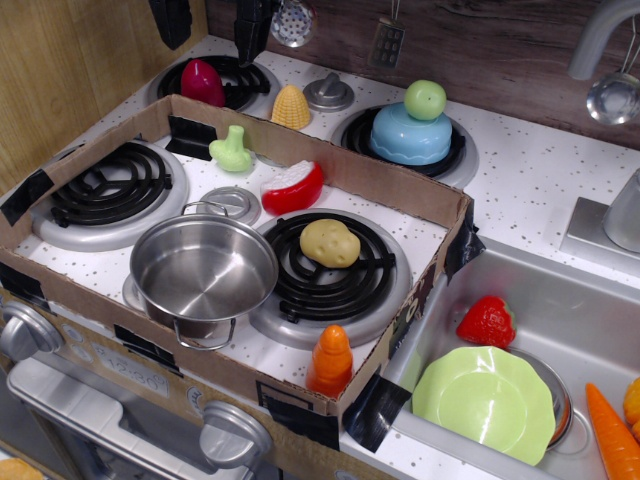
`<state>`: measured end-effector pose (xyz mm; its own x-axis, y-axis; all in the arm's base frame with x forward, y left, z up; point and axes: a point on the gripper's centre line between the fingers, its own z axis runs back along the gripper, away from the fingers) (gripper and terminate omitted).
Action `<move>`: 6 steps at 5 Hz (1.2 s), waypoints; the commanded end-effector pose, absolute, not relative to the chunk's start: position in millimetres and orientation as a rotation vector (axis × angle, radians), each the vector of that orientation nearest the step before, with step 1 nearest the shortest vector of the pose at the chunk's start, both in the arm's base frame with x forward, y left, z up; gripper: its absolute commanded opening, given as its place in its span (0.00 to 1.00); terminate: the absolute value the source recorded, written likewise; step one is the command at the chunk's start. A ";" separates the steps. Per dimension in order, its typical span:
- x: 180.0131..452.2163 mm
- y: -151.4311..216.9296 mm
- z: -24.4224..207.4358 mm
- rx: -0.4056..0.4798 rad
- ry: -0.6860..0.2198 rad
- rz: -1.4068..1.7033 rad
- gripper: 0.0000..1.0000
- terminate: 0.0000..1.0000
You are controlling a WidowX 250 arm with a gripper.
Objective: Put broccoli in pot
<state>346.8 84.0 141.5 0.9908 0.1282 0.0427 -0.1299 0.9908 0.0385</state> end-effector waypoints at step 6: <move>376.4 108.6 82.3 -0.013 -0.195 -0.068 1.00 0.00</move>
